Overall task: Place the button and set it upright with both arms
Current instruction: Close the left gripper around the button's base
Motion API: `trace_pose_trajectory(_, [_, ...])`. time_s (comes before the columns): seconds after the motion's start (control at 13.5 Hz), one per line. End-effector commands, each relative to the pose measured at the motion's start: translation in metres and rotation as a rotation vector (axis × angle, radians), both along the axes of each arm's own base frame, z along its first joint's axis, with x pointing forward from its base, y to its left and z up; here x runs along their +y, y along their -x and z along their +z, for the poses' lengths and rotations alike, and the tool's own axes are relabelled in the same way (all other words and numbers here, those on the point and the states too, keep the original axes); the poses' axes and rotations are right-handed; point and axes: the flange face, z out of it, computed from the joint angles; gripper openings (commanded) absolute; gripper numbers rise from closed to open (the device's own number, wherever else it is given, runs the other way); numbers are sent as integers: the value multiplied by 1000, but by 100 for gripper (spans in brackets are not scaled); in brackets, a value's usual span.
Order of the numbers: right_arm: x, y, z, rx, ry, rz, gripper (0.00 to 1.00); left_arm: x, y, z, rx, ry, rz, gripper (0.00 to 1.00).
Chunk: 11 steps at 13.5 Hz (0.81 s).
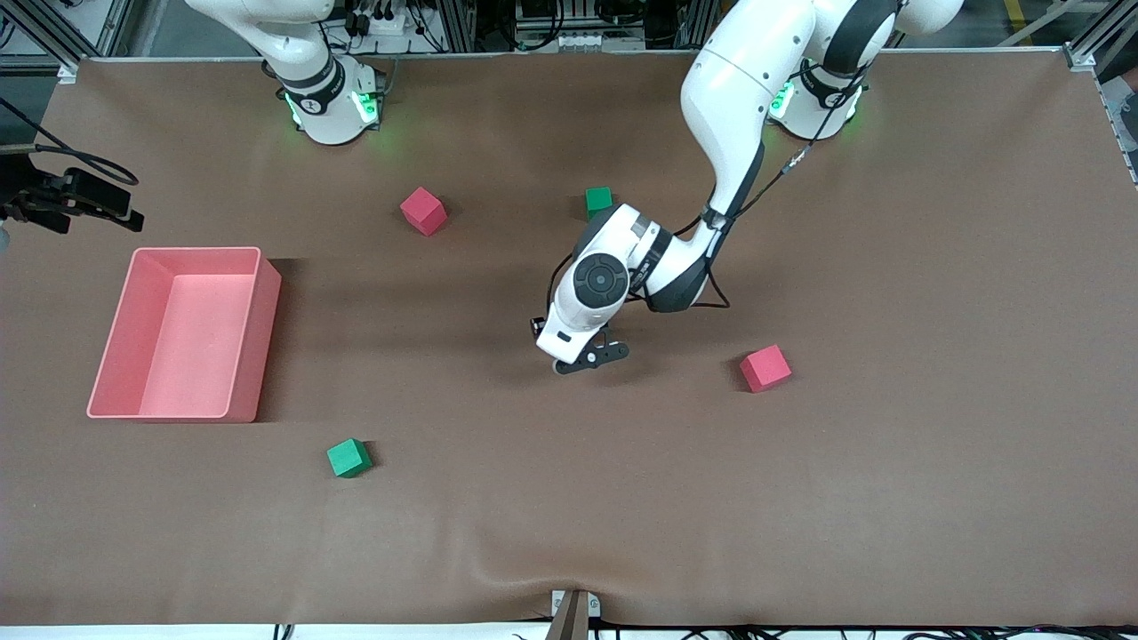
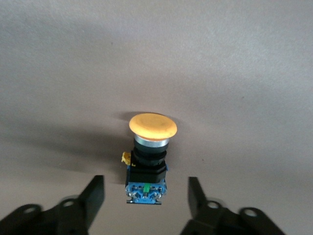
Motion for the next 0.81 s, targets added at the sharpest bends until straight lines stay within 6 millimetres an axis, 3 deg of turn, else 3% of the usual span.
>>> trace_pose_trajectory(0.0, [0,6,14,-16,17,-20,100,-7,0,-5,-24,-7,-5,76])
trace_pose_trajectory(0.3, [16,5,14,-24,44,15,100,-6,-1,-10,-28,-8,-1,75])
trace_pose_trajectory(0.59, [12,3,16,-42,49,9,100,-1,-6,-16,-39,-13,3,65])
trace_pose_trajectory(0.74, [8,3,17,-45,48,0,100,1,-9,-15,-43,-15,6,65])
